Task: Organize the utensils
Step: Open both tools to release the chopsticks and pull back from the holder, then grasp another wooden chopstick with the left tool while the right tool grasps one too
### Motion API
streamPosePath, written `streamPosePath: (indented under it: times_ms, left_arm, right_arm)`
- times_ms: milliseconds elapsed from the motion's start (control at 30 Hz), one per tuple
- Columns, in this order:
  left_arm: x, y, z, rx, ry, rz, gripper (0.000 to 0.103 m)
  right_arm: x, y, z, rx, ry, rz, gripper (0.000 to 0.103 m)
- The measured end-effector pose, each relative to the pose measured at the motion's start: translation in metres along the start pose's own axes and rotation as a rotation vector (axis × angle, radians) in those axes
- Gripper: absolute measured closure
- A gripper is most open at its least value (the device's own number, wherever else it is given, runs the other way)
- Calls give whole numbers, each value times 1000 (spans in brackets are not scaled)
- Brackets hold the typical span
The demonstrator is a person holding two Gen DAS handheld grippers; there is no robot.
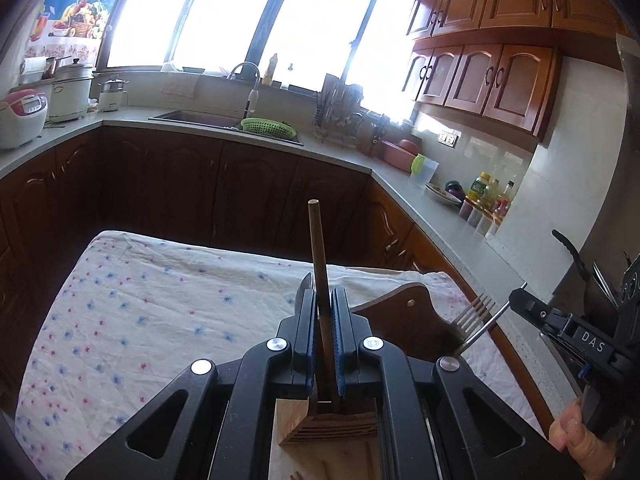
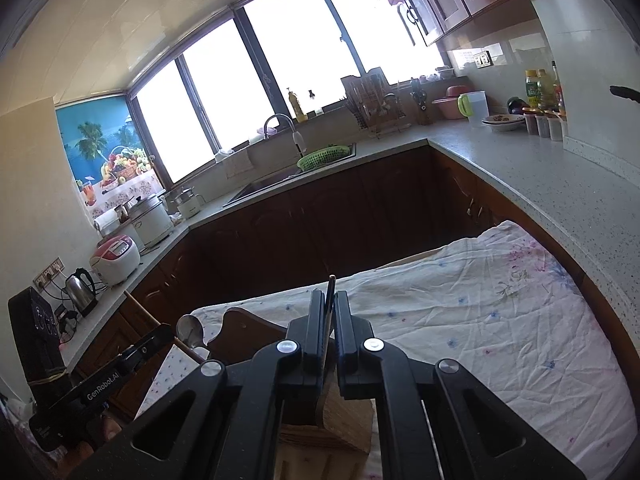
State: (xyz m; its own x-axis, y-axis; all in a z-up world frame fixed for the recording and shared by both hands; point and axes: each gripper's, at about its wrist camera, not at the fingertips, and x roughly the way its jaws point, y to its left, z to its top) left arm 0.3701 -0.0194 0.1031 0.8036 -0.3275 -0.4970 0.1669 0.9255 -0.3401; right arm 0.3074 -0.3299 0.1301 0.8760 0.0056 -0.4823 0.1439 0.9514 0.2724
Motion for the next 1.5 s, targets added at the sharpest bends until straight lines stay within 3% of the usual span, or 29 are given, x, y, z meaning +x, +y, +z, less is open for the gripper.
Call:
streamPosePath:
  times_ms: [167, 267, 300, 333, 367, 400, 533, 633, 800, 1000, 1200, 1367, 1500]
  left_arm:
    - [1, 2, 4, -6, 20, 36, 96]
    - [1, 6, 8, -51, 83, 10, 63]
    - [-4, 7, 8, -65, 78, 9, 46]
    - [-13, 8, 9, -73, 61, 13, 35]
    - [-23, 8, 10, -73, 40, 14, 34]
    - [-33, 8, 8, -68, 28, 12, 29]
    - [-71, 13, -3, -66, 2, 34, 11]
    - [-99, 12, -18, -53, 2, 65, 2]
    - [-137, -1, -55, 31, 28, 148, 1]
    - [-161, -10, -91, 62, 92, 182, 1]
    - [-163, -12, -108, 45, 158, 182, 2]
    - [-146, -13, -110, 46, 192, 180, 4]
    - [-123, -17, -112, 55, 245, 183, 16]
  right_arm:
    - [0, -4, -1, 26, 2, 11, 98]
    - [-1, -5, -1, 47, 4, 35, 90]
    - [-3, -6, -1, 51, 6, 41, 75]
    - [-6, -5, -1, 54, 2, 53, 60]
    - [-12, -5, -1, 59, -10, 68, 30]
    - [-20, -5, -1, 64, -35, 82, 16]
    - [-62, -4, 1, 55, -142, 71, 2]
    - [-90, -8, 0, 77, -174, 75, 0]
    - [-125, -10, -16, 65, -171, 58, 0]
    - [-137, -15, -60, 50, -68, 4, 0]
    - [-132, -23, -107, 39, 48, -45, 0]
    - [-122, -23, -126, 18, 109, -65, 3]
    - [-108, -21, -130, 10, 149, -59, 13]
